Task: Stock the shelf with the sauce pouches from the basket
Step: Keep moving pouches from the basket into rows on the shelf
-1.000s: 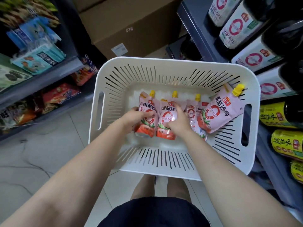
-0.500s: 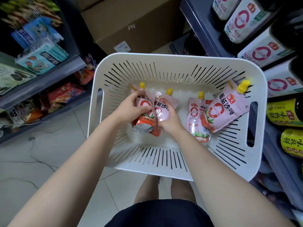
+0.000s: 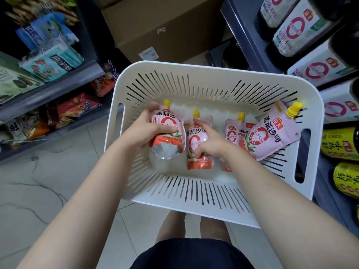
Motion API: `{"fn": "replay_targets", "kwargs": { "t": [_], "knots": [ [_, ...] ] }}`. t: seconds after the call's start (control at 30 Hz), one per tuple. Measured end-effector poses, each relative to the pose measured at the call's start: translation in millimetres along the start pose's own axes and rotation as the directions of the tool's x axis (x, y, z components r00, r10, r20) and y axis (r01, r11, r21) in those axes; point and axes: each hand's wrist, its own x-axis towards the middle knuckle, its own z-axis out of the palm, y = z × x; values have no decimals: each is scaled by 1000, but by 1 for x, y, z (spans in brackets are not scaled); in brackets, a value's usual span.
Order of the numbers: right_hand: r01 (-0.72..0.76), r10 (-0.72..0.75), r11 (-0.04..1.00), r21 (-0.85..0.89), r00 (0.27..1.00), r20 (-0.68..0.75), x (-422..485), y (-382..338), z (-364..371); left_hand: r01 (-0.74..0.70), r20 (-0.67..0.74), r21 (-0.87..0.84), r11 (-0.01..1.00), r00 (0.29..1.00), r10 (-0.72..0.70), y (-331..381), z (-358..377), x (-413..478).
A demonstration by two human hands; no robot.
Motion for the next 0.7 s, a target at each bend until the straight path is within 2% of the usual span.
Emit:
{"fn": "replay_targets", "kwargs": {
  "t": [0.07, 0.17, 0.3, 0.4, 0.53, 0.7],
  "knots": [
    [-21, 21, 999, 44, 1000, 10, -14, 1, -8, -24, 54, -52, 998, 998, 27, 7, 2, -6],
    [-26, 27, 970, 241, 1000, -1, -37, -1, -20, -57, 136, -138, 989, 988, 76, 21, 5, -20],
    [157, -150, 872, 463, 987, -54, -96, -21, -32, -86, 255, -247, 965, 955, 150, 51, 10, -59],
    [326, -300, 804, 497, 944, -135, -163, -39, -36, -223, 317, -166, 961, 910, 266, 76, 5, -109],
    [530, -427, 736, 421, 846, -319, -275, -54, -28, -399, 500, -99, 912, 773, 392, 118, 6, -195],
    [706, -459, 655, 271, 655, -600, -427, -47, -1, -624, 720, -98, 775, 493, 488, 173, 51, -306]
  ]
}}
